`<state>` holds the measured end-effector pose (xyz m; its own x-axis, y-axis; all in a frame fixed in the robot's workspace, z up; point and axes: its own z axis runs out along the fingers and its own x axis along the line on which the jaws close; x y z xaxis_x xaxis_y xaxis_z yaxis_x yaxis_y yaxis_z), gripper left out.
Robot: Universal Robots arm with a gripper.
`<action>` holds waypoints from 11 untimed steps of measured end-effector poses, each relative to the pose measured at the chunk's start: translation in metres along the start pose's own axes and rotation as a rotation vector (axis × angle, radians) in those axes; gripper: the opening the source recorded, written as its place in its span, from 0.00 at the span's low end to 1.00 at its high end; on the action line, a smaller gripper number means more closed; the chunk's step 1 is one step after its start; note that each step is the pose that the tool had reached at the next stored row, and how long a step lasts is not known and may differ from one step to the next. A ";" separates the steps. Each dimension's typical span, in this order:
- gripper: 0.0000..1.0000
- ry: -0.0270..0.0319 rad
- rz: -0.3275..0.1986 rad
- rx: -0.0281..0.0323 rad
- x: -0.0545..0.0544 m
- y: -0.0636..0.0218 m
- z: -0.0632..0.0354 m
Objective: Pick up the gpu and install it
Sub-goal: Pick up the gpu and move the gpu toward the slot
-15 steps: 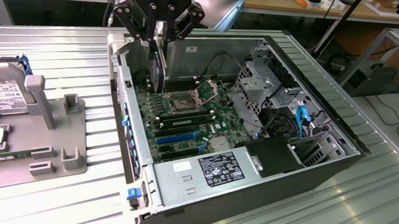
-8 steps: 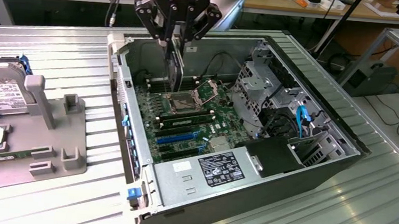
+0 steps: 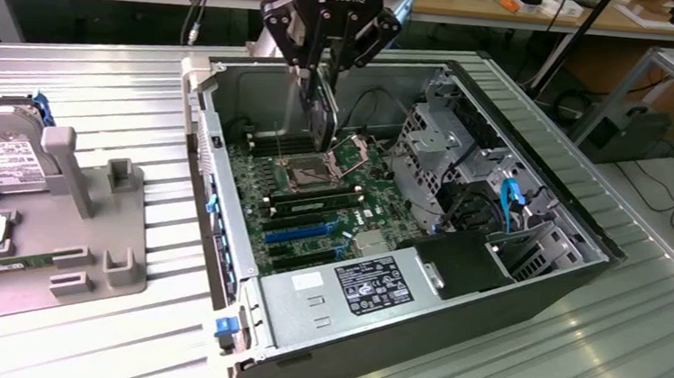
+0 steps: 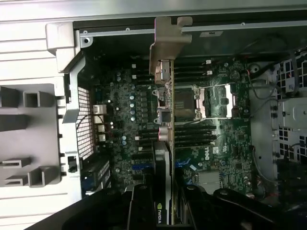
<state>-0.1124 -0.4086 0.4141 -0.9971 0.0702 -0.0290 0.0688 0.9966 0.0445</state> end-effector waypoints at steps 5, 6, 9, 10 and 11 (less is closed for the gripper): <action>0.27 0.0000 0.000 0.0000 -0.017 0.0012 0.0005; 0.27 0.0001 0.000 0.0001 -0.020 0.0014 0.0006; 0.27 0.0000 0.000 0.0000 -0.027 0.0019 0.0009; 0.27 0.0000 0.000 0.0000 -0.029 0.0020 0.0009; 0.27 0.0000 0.000 0.0000 -0.032 0.0022 0.0010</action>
<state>-0.0799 -0.4086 0.4141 -0.9971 0.0701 -0.0290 0.0688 0.9966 0.0445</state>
